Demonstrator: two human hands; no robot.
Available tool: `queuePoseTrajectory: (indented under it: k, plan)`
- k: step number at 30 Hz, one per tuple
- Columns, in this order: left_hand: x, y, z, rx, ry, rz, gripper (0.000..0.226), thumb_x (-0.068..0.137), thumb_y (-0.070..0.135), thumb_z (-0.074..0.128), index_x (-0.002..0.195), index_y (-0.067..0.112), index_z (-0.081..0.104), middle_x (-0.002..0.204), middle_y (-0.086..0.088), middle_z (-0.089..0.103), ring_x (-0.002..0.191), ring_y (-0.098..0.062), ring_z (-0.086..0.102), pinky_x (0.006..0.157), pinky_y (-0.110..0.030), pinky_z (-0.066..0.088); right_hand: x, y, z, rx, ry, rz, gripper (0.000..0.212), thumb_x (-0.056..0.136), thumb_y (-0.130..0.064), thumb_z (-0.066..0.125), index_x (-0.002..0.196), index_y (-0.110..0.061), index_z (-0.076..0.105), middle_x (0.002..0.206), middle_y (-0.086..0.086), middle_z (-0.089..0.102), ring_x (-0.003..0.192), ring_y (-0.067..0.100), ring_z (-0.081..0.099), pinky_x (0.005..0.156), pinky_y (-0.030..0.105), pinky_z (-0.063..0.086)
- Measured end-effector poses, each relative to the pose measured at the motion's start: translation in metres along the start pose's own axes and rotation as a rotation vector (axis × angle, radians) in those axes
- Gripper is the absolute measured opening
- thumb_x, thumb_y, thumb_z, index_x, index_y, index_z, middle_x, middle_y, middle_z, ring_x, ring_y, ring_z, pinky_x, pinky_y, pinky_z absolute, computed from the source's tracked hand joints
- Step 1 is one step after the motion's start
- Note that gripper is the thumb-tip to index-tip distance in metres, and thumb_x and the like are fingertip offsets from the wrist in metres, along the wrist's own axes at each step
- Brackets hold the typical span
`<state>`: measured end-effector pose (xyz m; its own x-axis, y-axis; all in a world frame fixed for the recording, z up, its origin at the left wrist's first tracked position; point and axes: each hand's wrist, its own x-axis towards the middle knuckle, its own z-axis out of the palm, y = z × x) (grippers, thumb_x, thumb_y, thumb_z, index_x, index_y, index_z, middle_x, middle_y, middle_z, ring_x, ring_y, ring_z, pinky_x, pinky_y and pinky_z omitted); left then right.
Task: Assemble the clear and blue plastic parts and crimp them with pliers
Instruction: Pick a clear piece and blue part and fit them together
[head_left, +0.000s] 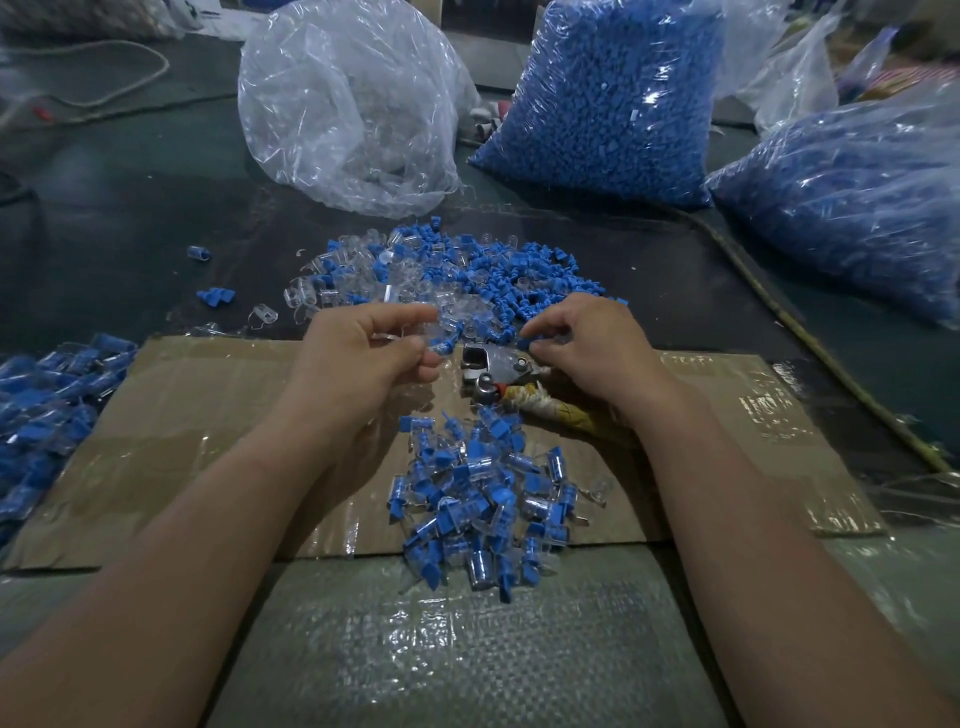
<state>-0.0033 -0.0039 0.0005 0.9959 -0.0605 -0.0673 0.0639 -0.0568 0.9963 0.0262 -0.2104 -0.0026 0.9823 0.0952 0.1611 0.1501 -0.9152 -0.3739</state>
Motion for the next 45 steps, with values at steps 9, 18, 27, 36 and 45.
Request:
queuePoseTrajectory:
  k: [9, 18, 27, 36, 45]
  plan:
    - [-0.003, 0.005, -0.002, -0.074, -0.019, 0.03, 0.015, 0.079, -0.008, 0.061, 0.087, 0.003, 0.066, 0.073, -0.01, 0.07, 0.064, -0.013, 0.067, 0.059, -0.016, 0.053, -0.008, -0.005, -0.006, 0.124, 0.155, -0.013, 0.006, 0.082, -0.016, 0.068, 0.087, -0.018, 0.071, 0.08, -0.01, 0.053, 0.077, 0.005, 0.052, 0.075, 0.023, 0.043]
    - [-0.005, 0.008, 0.002, -0.123, -0.017, 0.022, 0.011, 0.076, -0.008, 0.062, 0.078, 0.003, 0.064, 0.072, -0.012, 0.068, 0.061, -0.017, 0.066, 0.06, -0.024, 0.057, -0.029, -0.044, -0.015, 0.614, 0.261, -0.03, 0.02, 0.079, -0.011, 0.07, 0.07, -0.024, 0.058, 0.066, -0.009, 0.06, 0.06, 0.001, 0.056, 0.06, 0.015, 0.049]
    - [-0.003, 0.006, 0.005, -0.052, -0.011, 0.066, 0.01, 0.075, -0.005, 0.067, 0.074, 0.005, 0.064, 0.069, -0.009, 0.069, 0.063, -0.017, 0.067, 0.062, -0.024, 0.056, -0.036, -0.061, -0.007, 0.641, 0.218, -0.087, 0.024, 0.081, -0.007, 0.067, 0.069, -0.025, 0.057, 0.069, -0.003, 0.063, 0.069, 0.021, 0.065, 0.066, 0.034, 0.054]
    - [-0.003, 0.005, 0.004, 0.091, 0.108, 0.247, 0.023, 0.072, -0.003, 0.071, 0.066, 0.018, 0.067, 0.066, -0.001, 0.069, 0.06, -0.007, 0.065, 0.061, -0.016, 0.054, -0.037, -0.067, -0.004, 0.851, 0.049, -0.058, 0.019, 0.087, -0.004, 0.059, 0.075, -0.018, 0.053, 0.072, 0.001, 0.063, 0.062, 0.008, 0.066, 0.058, 0.023, 0.055]
    - [-0.008, 0.006, 0.004, 0.339, 0.193, 0.555, 0.018, 0.078, 0.001, 0.067, 0.079, 0.019, 0.068, 0.08, 0.011, 0.062, 0.073, 0.0, 0.06, 0.066, -0.011, 0.049, -0.036, -0.069, -0.002, 1.044, 0.021, -0.026, 0.018, 0.09, 0.002, 0.052, 0.078, -0.012, 0.049, 0.078, 0.009, 0.06, 0.066, 0.01, 0.065, 0.064, 0.022, 0.055]
